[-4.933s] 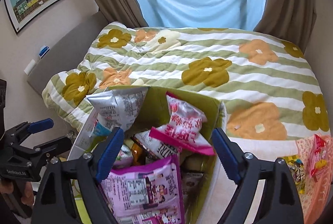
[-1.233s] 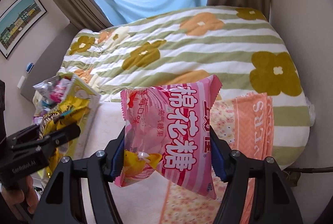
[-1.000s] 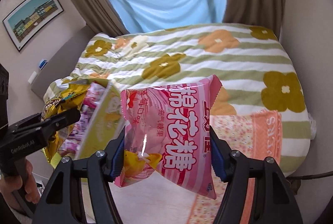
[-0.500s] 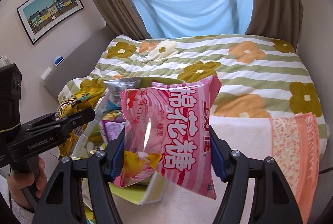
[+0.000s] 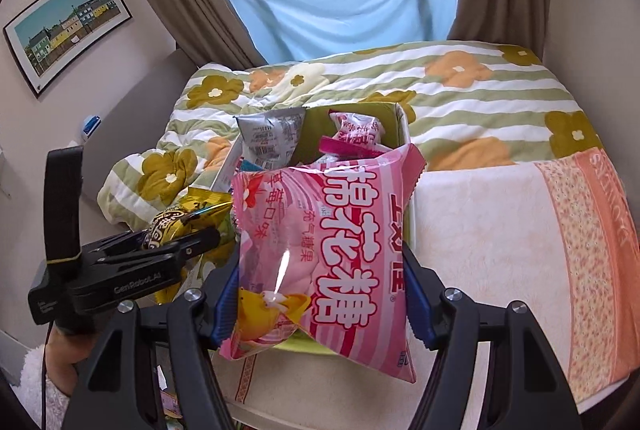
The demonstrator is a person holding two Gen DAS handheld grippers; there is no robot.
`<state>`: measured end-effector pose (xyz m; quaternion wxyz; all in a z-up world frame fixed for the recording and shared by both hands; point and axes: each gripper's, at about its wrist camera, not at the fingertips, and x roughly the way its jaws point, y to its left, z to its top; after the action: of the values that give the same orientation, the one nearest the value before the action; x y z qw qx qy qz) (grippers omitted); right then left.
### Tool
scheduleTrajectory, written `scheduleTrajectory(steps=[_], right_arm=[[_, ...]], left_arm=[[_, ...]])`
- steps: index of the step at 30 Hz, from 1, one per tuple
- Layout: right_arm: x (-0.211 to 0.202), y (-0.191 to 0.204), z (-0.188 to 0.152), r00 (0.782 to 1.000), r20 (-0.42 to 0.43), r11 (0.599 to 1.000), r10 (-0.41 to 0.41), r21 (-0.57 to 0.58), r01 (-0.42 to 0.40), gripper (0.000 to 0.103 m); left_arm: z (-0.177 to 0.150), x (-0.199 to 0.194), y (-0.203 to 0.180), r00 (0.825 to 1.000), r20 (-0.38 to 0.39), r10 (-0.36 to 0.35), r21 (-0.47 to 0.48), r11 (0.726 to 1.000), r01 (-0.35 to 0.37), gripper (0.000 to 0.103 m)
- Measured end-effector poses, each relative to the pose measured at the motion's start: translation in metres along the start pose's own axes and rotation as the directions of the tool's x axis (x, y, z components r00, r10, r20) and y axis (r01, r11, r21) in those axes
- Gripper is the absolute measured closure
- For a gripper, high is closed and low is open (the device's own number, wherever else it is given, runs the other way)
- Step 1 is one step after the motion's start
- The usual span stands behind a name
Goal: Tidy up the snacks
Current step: 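Carry both bags over the box and open both tools to drop them inside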
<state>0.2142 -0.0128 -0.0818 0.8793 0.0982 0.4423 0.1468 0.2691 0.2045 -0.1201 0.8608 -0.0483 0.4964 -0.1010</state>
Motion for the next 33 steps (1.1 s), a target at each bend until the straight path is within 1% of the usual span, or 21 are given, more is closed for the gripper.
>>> scheduleTrajectory(steps=[1, 2, 3, 4, 5, 7, 12, 17, 18, 20, 23, 26, 33], right_arm=[[-0.002, 0.002, -0.002, 1.000, -0.002, 1.000, -0.008, 0.001, 0.008, 0.039], [-0.003, 0.005, -0.003, 1.000, 0.000, 1.000, -0.015, 0.004, 0.015, 0.039], [-0.005, 0.005, -0.003, 1.000, 0.004, 1.000, -0.020, 0.009, 0.020, 0.039], [-0.005, 0.006, -0.004, 1.000, 0.007, 1.000, -0.021, 0.012, 0.021, 0.039], [-0.006, 0.007, -0.004, 1.000, 0.009, 1.000, -0.019, 0.013, 0.019, 0.039], [-0.006, 0.010, -0.004, 1.000, 0.014, 1.000, -0.017, 0.002, 0.017, 0.039], [-0.004, 0.013, -0.006, 1.000, 0.022, 1.000, -0.013, -0.013, 0.013, 0.039], [0.004, 0.018, -0.005, 1.000, 0.018, 0.999, 0.004, -0.037, -0.004, 0.038], [0.005, 0.019, -0.004, 1.000, 0.028, 0.999, 0.014, -0.048, -0.013, 0.036], [0.008, 0.022, -0.003, 0.997, 0.073, 0.998, 0.015, -0.070, -0.009, 0.033], [0.019, 0.024, -0.003, 0.997, 0.077, 0.998, 0.006, -0.064, -0.001, 0.016], [0.023, 0.022, -0.009, 0.996, 0.090, 0.999, 0.012, -0.048, -0.007, 0.015], [0.027, 0.014, -0.019, 0.998, 0.058, 1.000, -0.019, -0.013, 0.020, 0.015]], left_arm=[[0.000, 0.002, 0.001, 1.000, -0.008, -0.006, 0.000, 1.000, 0.006, 0.048], [0.001, 0.003, 0.002, 1.000, -0.014, -0.014, 0.002, 1.000, 0.014, 0.043], [0.001, 0.005, 0.002, 1.000, -0.017, -0.019, 0.005, 1.000, 0.019, 0.028], [0.000, 0.004, 0.003, 1.000, -0.011, -0.011, 0.010, 1.000, 0.011, 0.016], [-0.001, 0.003, 0.003, 1.000, 0.001, 0.005, 0.016, 1.000, -0.005, 0.001], [-0.002, -0.002, 0.005, 1.000, 0.020, 0.017, 0.017, 1.000, -0.017, 0.000], [-0.005, -0.013, 0.016, 0.999, 0.033, 0.007, -0.034, 0.999, -0.006, 0.000], [-0.009, -0.030, 0.027, 0.998, 0.066, 0.024, -0.070, 0.997, -0.019, 0.000], [-0.011, -0.032, 0.028, 0.997, 0.073, 0.026, -0.075, 0.997, -0.020, 0.000], [-0.012, -0.040, 0.032, 0.996, 0.089, 0.028, -0.092, 0.996, -0.020, 0.000], [-0.014, -0.048, 0.038, 0.995, 0.100, 0.025, -0.107, 0.994, -0.014, 0.001], [-0.017, -0.051, 0.040, 0.994, 0.103, 0.031, -0.111, 0.994, -0.020, 0.001], [-0.031, -0.044, 0.043, 0.998, 0.067, 0.009, -0.123, 0.992, 0.000, 0.001]])
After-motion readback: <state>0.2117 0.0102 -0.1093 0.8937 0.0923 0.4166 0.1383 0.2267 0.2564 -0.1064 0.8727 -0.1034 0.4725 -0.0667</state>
